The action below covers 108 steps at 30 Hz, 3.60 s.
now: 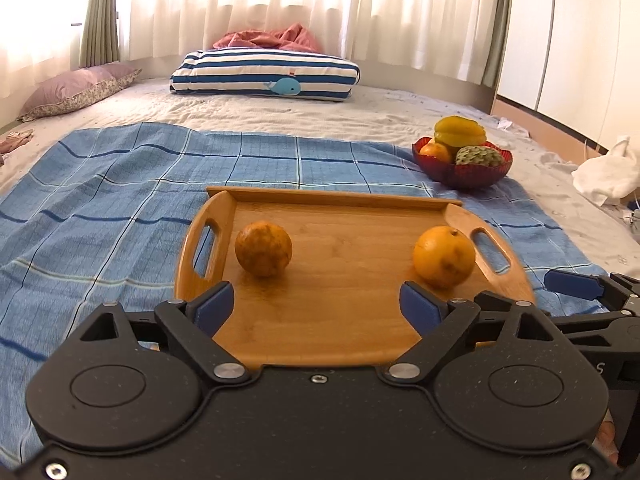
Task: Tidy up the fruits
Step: 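Withdraw both open tools from the tray toward the remaining fruits, then grasp the green tomato with the left tool while the right tool grasps the green apple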
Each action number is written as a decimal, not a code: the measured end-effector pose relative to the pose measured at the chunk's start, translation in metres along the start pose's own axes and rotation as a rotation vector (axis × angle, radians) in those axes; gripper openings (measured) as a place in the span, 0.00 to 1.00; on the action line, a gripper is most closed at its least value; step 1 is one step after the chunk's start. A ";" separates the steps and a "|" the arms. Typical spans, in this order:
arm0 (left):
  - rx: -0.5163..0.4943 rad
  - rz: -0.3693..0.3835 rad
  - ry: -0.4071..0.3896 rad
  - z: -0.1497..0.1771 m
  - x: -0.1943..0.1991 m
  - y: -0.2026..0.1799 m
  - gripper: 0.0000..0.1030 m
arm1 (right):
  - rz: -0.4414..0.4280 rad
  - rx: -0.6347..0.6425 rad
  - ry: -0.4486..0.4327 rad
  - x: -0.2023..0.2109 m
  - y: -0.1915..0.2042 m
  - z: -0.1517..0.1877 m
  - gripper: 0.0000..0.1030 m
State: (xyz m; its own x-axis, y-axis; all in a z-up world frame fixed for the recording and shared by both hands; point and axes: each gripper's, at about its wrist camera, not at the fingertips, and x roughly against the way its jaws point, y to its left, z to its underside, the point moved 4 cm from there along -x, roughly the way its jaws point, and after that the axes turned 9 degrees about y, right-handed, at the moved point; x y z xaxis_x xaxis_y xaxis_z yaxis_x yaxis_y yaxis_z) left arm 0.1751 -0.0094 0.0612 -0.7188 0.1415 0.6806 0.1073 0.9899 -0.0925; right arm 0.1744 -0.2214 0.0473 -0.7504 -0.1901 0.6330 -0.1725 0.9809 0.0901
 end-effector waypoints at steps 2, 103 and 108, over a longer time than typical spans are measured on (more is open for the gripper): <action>0.004 0.014 -0.004 0.009 0.004 0.000 0.87 | 0.016 0.001 -0.025 0.007 0.000 0.006 1.00; 0.039 0.031 -0.022 0.121 0.012 0.012 0.57 | 0.204 -0.262 -0.089 0.022 -0.042 0.102 0.59; 0.039 0.015 -0.018 0.118 0.014 0.014 0.57 | 0.148 -0.367 -0.107 0.031 -0.059 0.099 0.58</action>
State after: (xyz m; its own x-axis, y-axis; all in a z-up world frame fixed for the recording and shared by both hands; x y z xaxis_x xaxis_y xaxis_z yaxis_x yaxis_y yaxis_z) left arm 0.0849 0.0074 -0.0163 -0.7299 0.1565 0.6654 0.0920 0.9871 -0.1312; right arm 0.0983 -0.2891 -0.0151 -0.8154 -0.0298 0.5782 0.1671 0.9441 0.2843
